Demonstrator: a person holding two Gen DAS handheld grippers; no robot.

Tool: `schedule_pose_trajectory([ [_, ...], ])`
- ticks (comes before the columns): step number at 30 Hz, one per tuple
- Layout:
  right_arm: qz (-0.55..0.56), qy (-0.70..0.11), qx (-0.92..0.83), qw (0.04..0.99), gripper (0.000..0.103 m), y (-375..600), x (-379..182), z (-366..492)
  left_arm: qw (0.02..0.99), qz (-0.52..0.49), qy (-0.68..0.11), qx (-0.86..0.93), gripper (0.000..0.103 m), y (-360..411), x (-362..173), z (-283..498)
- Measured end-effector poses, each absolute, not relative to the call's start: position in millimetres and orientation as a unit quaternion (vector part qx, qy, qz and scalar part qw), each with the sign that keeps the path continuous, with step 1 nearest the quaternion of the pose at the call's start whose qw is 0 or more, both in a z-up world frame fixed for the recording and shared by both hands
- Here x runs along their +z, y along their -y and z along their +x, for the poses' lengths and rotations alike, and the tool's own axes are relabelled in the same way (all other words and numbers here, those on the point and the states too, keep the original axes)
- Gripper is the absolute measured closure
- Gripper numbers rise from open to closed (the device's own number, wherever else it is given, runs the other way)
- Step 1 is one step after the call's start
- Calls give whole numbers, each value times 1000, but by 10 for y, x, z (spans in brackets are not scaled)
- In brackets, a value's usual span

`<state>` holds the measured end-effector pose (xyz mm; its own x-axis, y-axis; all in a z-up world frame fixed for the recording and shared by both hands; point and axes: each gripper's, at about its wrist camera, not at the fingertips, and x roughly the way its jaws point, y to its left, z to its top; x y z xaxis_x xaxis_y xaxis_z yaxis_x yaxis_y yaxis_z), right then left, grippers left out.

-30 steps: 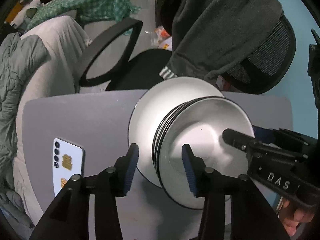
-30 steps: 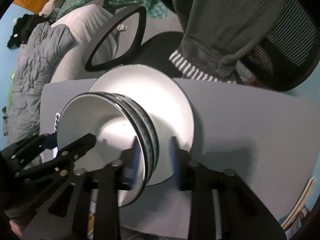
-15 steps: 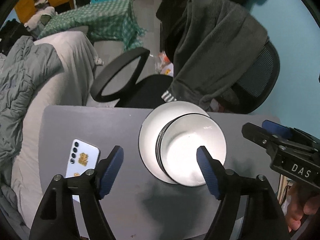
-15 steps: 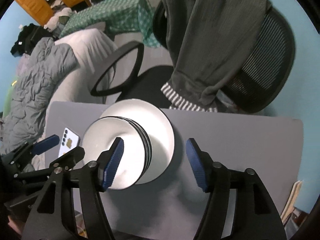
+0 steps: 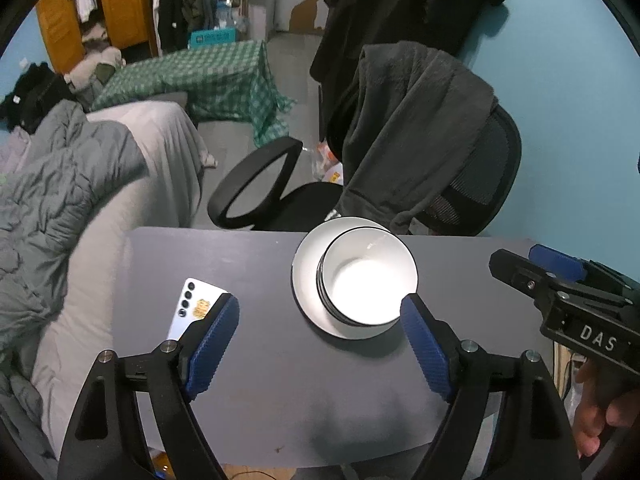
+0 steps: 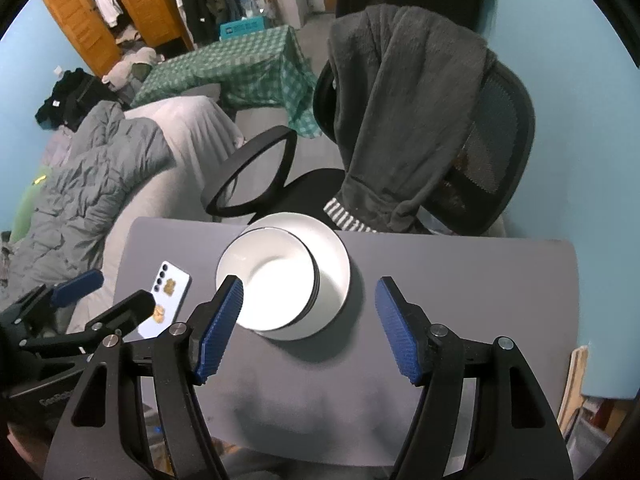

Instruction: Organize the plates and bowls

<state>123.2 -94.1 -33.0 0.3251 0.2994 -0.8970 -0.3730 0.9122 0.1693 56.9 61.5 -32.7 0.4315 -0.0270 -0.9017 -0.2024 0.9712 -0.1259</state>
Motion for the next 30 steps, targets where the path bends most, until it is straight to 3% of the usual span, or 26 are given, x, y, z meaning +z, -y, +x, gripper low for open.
schedule_pose_trajectory([
  [30,-15,-520,185,834,35,1127,-45,724,852,-115,-509,35,19,-530,21,5],
])
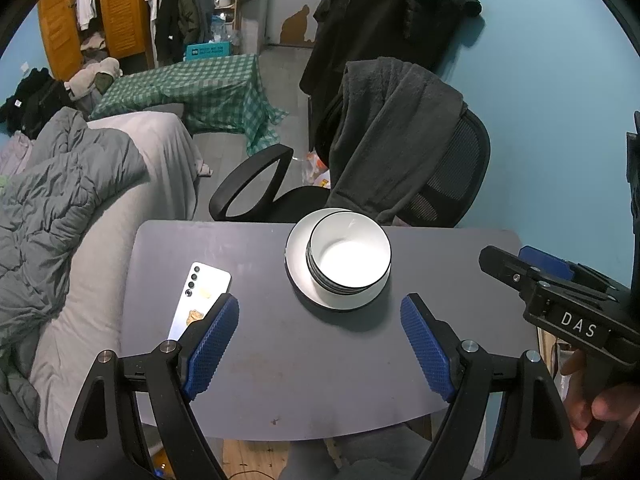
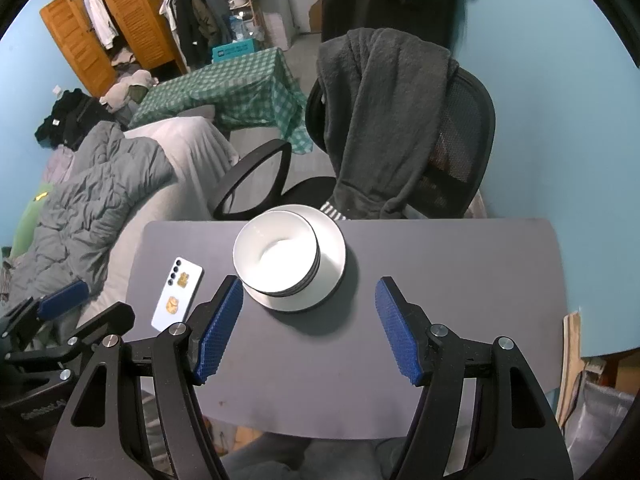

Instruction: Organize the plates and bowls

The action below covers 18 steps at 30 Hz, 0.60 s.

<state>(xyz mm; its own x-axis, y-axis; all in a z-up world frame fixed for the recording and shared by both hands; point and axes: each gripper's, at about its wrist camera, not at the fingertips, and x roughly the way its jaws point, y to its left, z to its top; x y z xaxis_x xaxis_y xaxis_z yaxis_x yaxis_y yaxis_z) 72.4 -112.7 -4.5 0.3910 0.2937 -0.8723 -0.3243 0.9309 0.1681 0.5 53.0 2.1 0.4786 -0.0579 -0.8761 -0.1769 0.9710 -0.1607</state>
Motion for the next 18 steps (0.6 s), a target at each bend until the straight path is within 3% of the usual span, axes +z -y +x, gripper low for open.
schedule_pose_trajectory([
  [18,-13,-522,190,831,35,1134,0,703,851,-119,-511,36,19,-544,17,13],
])
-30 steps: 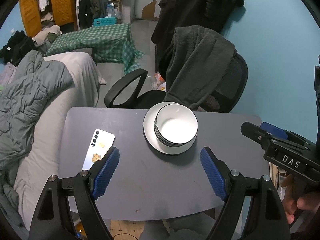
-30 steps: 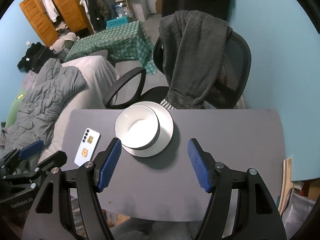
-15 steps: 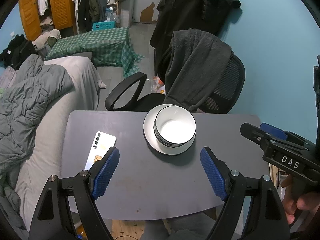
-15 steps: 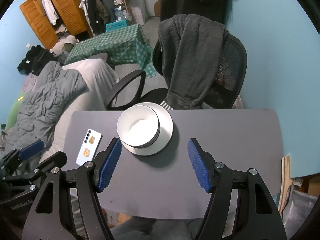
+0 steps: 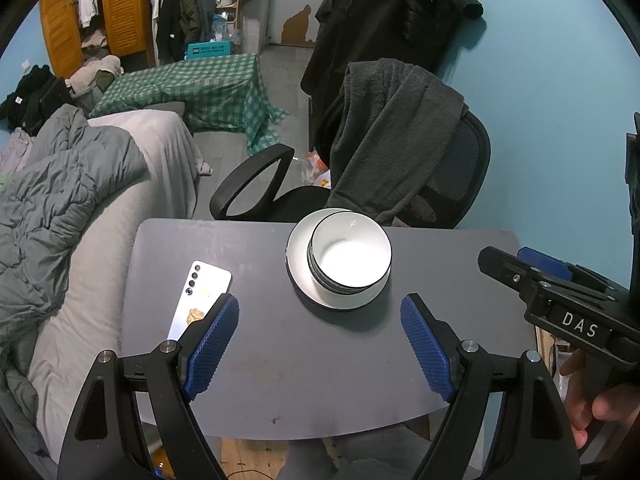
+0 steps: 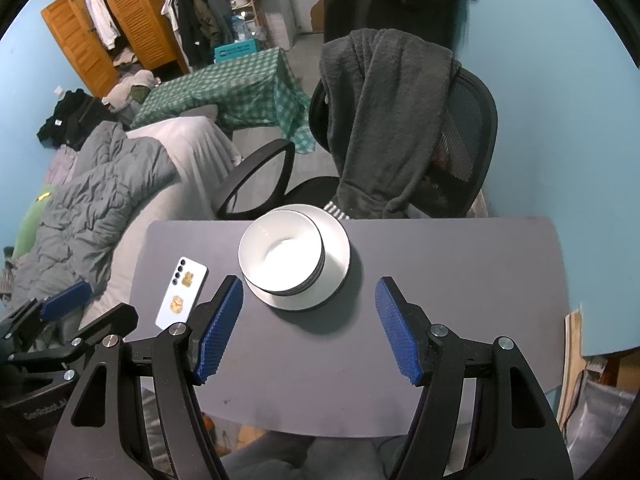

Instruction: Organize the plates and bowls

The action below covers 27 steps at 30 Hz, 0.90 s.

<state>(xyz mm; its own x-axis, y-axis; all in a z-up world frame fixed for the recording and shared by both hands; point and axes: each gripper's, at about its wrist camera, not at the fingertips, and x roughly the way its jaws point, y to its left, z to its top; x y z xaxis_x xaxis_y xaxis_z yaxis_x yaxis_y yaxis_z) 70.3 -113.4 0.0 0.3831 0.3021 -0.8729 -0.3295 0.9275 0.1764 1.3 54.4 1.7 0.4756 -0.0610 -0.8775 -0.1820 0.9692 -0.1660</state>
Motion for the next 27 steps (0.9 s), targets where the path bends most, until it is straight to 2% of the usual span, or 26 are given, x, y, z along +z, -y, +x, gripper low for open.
schedule_pose_trajectory([
  [27,-13,-523,192,830,35,1044,-1,698,850,-119,-510,47,19,-562,62,85],
])
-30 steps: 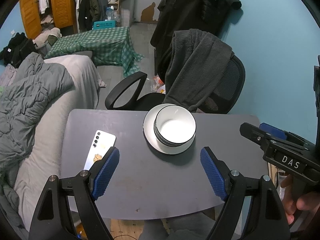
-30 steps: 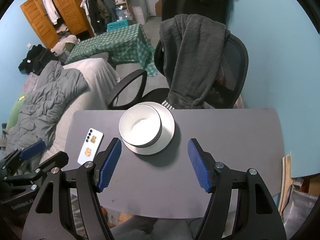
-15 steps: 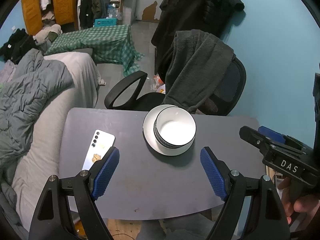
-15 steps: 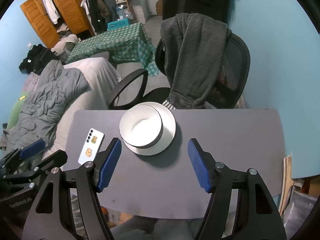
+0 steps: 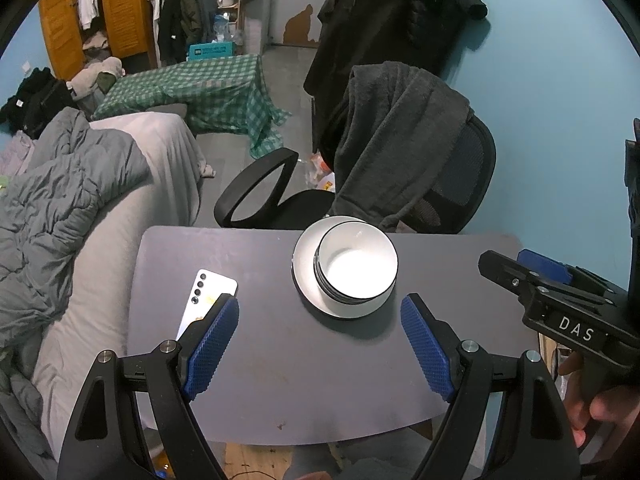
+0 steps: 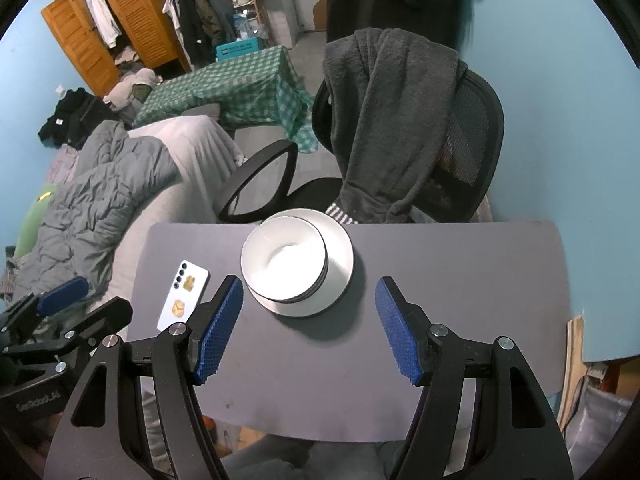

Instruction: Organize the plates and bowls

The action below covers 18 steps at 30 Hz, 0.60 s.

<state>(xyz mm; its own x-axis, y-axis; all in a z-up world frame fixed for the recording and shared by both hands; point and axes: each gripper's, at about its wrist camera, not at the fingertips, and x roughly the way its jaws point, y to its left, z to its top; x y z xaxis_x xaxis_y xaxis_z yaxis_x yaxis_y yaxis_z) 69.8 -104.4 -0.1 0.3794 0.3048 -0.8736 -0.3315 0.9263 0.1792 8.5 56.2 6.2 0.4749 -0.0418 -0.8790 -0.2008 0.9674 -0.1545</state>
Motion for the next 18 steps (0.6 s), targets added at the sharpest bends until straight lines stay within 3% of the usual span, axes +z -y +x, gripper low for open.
schedule_pose_trajectory([
  [18,-13,-524,191,830,35,1031,-6,713,856,-108,-503,49,19,-642,95,159],
])
